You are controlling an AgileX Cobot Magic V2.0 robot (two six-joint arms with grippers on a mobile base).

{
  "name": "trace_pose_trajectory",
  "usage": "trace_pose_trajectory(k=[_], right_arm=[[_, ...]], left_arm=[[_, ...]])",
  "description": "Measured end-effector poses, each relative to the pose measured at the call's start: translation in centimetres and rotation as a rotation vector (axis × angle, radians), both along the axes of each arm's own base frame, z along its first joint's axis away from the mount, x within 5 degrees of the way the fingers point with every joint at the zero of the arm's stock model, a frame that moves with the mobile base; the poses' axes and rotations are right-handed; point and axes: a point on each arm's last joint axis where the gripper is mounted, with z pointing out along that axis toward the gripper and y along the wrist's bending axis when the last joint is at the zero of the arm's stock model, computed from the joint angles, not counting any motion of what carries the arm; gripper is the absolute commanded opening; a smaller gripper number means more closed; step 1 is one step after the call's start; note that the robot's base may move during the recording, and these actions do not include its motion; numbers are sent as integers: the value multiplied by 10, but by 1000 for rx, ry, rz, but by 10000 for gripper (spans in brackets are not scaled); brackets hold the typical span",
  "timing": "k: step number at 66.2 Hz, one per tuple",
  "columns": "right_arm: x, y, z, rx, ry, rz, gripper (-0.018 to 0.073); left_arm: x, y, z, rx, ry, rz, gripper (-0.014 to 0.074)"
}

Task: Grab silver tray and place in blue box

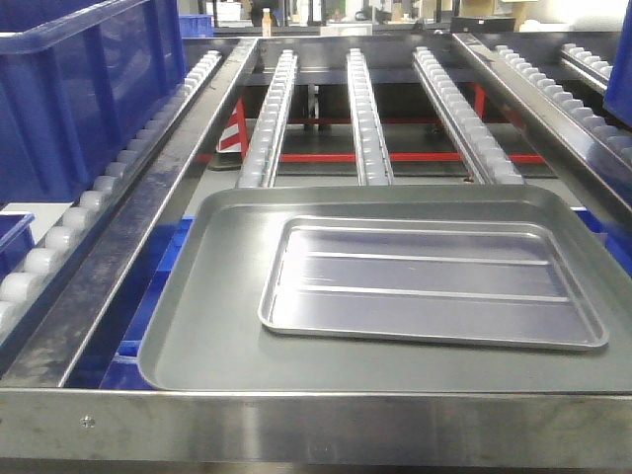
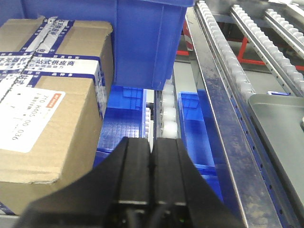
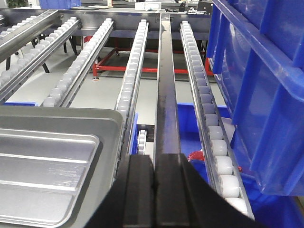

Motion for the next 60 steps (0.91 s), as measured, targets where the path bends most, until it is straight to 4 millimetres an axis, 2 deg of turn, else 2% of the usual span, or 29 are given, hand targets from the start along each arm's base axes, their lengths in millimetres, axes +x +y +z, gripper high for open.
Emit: trace_pose_trajectory(k=[60], right_arm=[[0,0,0,0,-3,0,51]], left_arm=[[0,0,0,0,0,0,-105]])
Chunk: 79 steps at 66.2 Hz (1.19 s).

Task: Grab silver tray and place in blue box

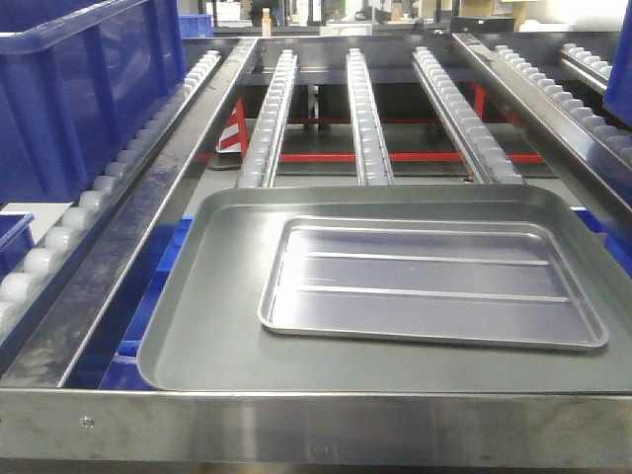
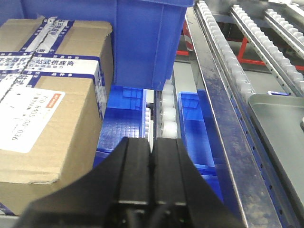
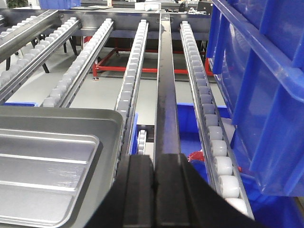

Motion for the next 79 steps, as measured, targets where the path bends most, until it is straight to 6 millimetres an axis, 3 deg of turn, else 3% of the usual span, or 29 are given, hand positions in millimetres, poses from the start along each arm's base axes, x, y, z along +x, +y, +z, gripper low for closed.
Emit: trace_pose_trajectory(k=[17,30,40,48,53,58,69,79], right_arm=[[-1,1,17,-3,-120,8,51],[-21,0,91,-4,-250,-1,69],[-18,0,132,-2,-226,-6,277],[-9,-1,153,-1,-174,-10,440],[-2,-1,160,1,-114,-12,458],[5,-1,163,11,-43,-3,458],[28,8,154,88,112,90,458],[57,26,138,96,288,215,456]], left_arm=[[-1,1,20,-12,-153,6,-105],[-16,3,99,56,-204,15,-102],[-12,1,150,24,-126,2,-62],[2,-4,174,-30,-37,-41,106],[12,-9,181,-22,21,-94,239],[23,-17,184,2,77,-166,311],[52,-43,176,14,205,-353,316],[78,-86,157,46,322,-584,316]])
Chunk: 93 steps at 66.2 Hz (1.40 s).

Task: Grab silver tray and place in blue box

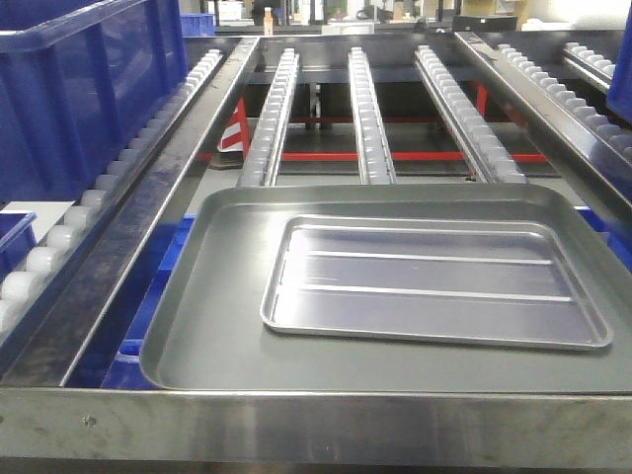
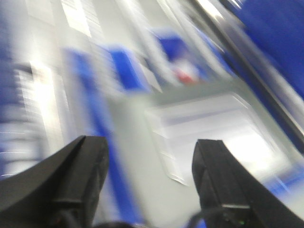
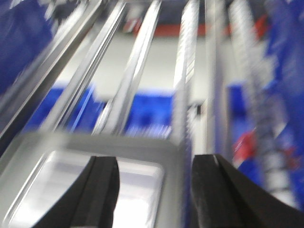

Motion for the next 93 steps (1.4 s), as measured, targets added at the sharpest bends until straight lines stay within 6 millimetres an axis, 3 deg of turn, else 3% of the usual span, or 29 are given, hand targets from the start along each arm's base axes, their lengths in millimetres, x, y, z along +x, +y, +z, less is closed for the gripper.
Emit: trace_pose_trajectory(k=[8,19,29,41,54,66,79,93], right_arm=[[23,20,-12,-31,129,107,455],[50,36,-22,-61,231,149,455],[66,42,-19,-89,333,153,455],[89,50,-25,-140,522,156,455],[118,48,-44,-83,666,51,455],[140,49,-60,-72,738,9,455],[157,53,-80,-85,802,1,455],[169,56,-101,-90,844,-8,455]], left_arm=[[13,-51,-12,53,40,-190,315],[16,-120,-10,102,7,-397,304],[34,-152,-16,134,75,-426,304],[65,-155,-20,151,176,-304,304],[95,-149,-38,334,305,-89,304],[117,-164,-48,447,437,136,304],[136,-184,-58,441,496,205,304],[150,-186,-83,436,576,270,304]])
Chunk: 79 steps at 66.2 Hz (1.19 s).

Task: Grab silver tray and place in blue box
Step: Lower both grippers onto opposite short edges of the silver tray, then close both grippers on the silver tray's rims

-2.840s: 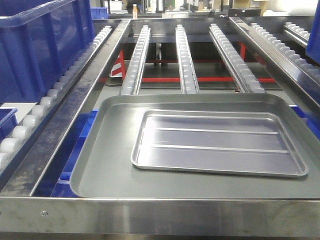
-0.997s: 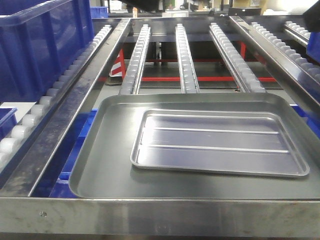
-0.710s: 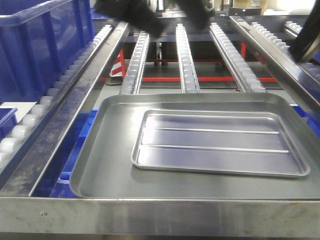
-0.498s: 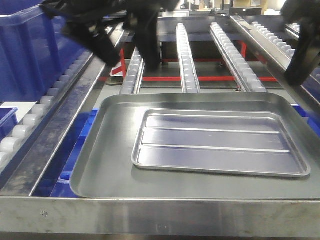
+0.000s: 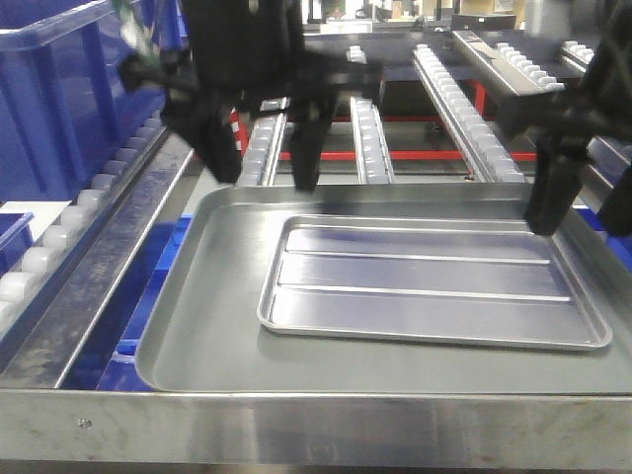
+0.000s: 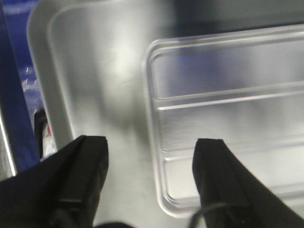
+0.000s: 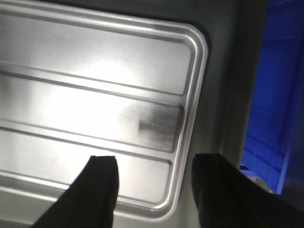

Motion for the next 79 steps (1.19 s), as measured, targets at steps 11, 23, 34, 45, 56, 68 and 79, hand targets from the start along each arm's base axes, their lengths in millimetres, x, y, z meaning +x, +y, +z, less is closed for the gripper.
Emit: trace_pose_trajectory(k=[11,23,34,45,56,68,79], right_arm=[[7,-1,-14,-8,31,-12,455],[13,-11,-20,-11,44,-48,455],[16,-13,-23,-10,39,-56,455],[18,-12,-28,-5,44,-60,455],[22,-11,-35,-3,51,-65,455],[26,-10,-46,-9,80,-66,455],[28,-9,-46,-7,76,-68,455]], left_arm=[[5,-3,-16,20,28,11,304],[8,-7,-28,31,44,9,304],[10,-10,-37,40,53,7,304],[11,-11,-39,35,50,4,304],[12,-12,-40,28,45,1,304],[14,-14,-46,32,50,-1,304],[15,-16,-57,50,66,-1,304]])
